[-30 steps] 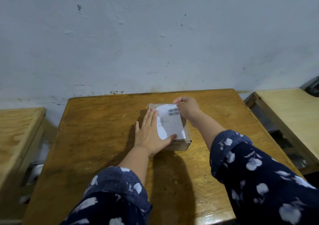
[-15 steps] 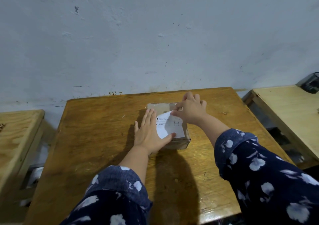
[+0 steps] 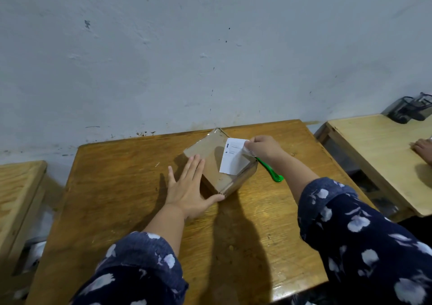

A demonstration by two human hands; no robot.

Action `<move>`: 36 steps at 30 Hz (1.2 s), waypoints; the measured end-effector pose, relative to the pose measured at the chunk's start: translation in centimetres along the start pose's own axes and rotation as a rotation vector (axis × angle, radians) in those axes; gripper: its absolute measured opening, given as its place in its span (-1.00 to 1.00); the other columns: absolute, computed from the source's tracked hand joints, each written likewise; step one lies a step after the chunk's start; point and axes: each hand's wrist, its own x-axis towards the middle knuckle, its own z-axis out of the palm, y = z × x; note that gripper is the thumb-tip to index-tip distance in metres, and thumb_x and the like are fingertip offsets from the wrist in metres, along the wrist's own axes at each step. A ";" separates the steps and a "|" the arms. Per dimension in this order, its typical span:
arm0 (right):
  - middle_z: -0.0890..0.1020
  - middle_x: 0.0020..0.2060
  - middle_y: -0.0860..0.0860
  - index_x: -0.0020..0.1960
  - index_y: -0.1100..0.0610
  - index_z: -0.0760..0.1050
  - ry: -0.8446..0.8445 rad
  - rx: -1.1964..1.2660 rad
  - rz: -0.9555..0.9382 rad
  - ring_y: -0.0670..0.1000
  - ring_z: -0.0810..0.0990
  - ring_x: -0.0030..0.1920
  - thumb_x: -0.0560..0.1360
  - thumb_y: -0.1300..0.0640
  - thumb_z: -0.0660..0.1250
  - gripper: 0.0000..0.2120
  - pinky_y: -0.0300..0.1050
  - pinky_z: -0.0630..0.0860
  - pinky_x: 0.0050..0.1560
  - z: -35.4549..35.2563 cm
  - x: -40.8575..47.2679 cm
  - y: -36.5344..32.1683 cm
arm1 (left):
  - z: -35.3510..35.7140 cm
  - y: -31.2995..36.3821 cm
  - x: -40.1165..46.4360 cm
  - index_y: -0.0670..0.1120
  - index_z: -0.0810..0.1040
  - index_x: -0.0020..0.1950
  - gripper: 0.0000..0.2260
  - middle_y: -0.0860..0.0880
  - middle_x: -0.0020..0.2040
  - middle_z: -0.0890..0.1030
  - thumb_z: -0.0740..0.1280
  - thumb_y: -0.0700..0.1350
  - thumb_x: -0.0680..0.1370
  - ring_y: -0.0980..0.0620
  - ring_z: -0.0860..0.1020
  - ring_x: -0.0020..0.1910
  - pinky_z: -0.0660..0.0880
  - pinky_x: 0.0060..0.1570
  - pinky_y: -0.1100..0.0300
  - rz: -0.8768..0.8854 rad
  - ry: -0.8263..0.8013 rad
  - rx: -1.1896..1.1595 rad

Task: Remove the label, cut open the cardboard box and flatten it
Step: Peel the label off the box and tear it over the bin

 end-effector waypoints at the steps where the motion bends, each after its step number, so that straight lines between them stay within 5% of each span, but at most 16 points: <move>1: 0.51 -0.30 -0.01 -0.27 0.11 0.41 0.010 -0.005 -0.025 -0.02 0.45 -0.26 0.54 0.11 0.23 -0.78 -0.14 0.37 -0.26 0.2 0.1 0.2 | -0.3 0.2 0.1 0.01 -0.25 0.56 0.06 0.05 0.55 -0.30 -0.04 0.61 0.28 0.09 -0.32 0.51 -0.28 0.41 -0.31 -0.006 -0.017 -0.005; 5: 0.60 -0.13 -0.07 -0.15 -0.17 0.49 0.111 -0.038 -0.082 0.03 0.58 -0.05 0.50 0.00 0.29 -0.92 0.14 0.47 0.09 1.0 0.6 0.4 | -0.7 2.1 0.7 -0.01 -0.23 0.57 0.05 0.01 0.56 -0.29 -0.02 0.59 0.29 0.04 -0.32 0.52 -0.28 0.40 -0.32 -0.050 -0.042 0.012; 9: 0.61 0.05 -0.05 0.09 -0.14 0.57 0.158 -0.203 -0.117 -0.02 0.50 0.07 0.54 -0.05 0.26 -0.83 -0.08 0.15 -0.02 0.2 0.5 0.5 | -0.8 3.0 1.0 0.03 -0.20 0.57 -0.10 -0.03 0.57 -0.28 -0.01 0.51 0.41 -0.02 -0.32 0.52 -0.29 0.39 -0.29 -0.058 -0.044 0.069; 16: 0.52 -0.20 -0.12 0.03 -0.11 0.60 0.188 -0.235 -0.140 -0.04 0.42 -0.08 0.54 -0.04 0.28 -0.85 -0.07 0.16 0.03 -0.1 0.7 0.5 | -1.4 2.3 1.5 0.03 -0.21 0.57 -0.12 -0.03 0.57 -0.25 0.00 0.49 0.43 -0.01 -0.29 0.53 -0.31 0.42 -0.25 -0.005 -0.107 0.159; 20: 0.60 -0.13 -0.09 0.01 0.01 0.63 0.401 0.049 -0.037 0.04 0.51 0.01 0.53 0.05 0.30 -0.85 -0.04 0.26 0.21 -3.0 1.8 0.0 | -1.6 2.1 1.7 0.02 -0.23 0.56 -0.12 -0.05 0.57 -0.26 -0.01 0.48 0.44 -0.02 -0.28 0.53 -0.29 0.43 -0.26 0.013 -0.148 0.214; 25: 0.56 -0.29 -0.11 -0.11 -0.02 0.64 0.327 -0.016 0.058 0.08 0.50 -0.10 0.47 -0.04 0.35 -0.86 0.16 0.43 0.17 -6.1 2.0 0.3 | -2.0 2.2 1.7 0.01 -0.20 0.57 -0.09 -0.05 0.58 -0.24 0.04 0.48 0.42 -0.01 -0.27 0.54 -0.32 0.41 -0.28 -0.007 -0.171 0.147; 27: 0.59 -0.24 -0.12 -0.28 -0.09 0.58 0.310 0.018 0.047 0.06 0.53 -0.08 0.45 -0.03 0.37 -0.86 0.19 0.46 0.18 -5.6 1.8 0.6 | -2.4 2.8 2.0 0.00 -0.10 0.57 -0.09 -0.02 0.59 -0.11 0.05 0.49 0.41 0.01 -0.16 0.55 -0.37 0.38 -0.24 -0.027 -0.102 0.038; 29: 0.61 -0.22 -0.13 -0.33 -0.12 0.55 0.308 0.060 0.051 0.05 0.50 -0.11 0.45 -0.03 0.36 -0.81 0.17 0.44 0.18 -5.2 1.3 0.7 | -3.2 3.9 2.7 0.01 0.09 0.53 -0.24 0.02 0.55 0.12 0.08 0.42 0.47 0.04 0.04 0.54 -0.30 0.40 -0.22 0.026 0.132 -0.095; 32: 0.63 -0.17 -0.13 -0.20 -0.09 0.61 0.336 0.075 0.049 0.02 0.51 -0.07 0.48 -0.04 0.32 -0.87 0.03 0.28 0.12 -5.3 0.8 0.9 | -4.9 6.7 4.5 0.04 0.37 0.38 -0.56 0.04 0.42 0.39 0.12 0.20 0.57 0.03 0.33 0.42 0.07 0.44 -0.11 0.238 0.501 -0.112; 36: 0.63 -0.24 -0.15 -0.34 -0.08 0.57 0.289 0.109 -0.016 0.01 0.56 -0.03 0.48 -0.02 0.33 -0.78 0.14 0.41 0.22 -6.1 -0.4 1.9 | -6.4 10.0 6.0 0.09 0.49 0.31 -0.65 0.14 0.27 0.53 0.21 0.16 0.57 0.11 0.44 0.28 0.13 0.23 0.12 0.249 0.501 -0.125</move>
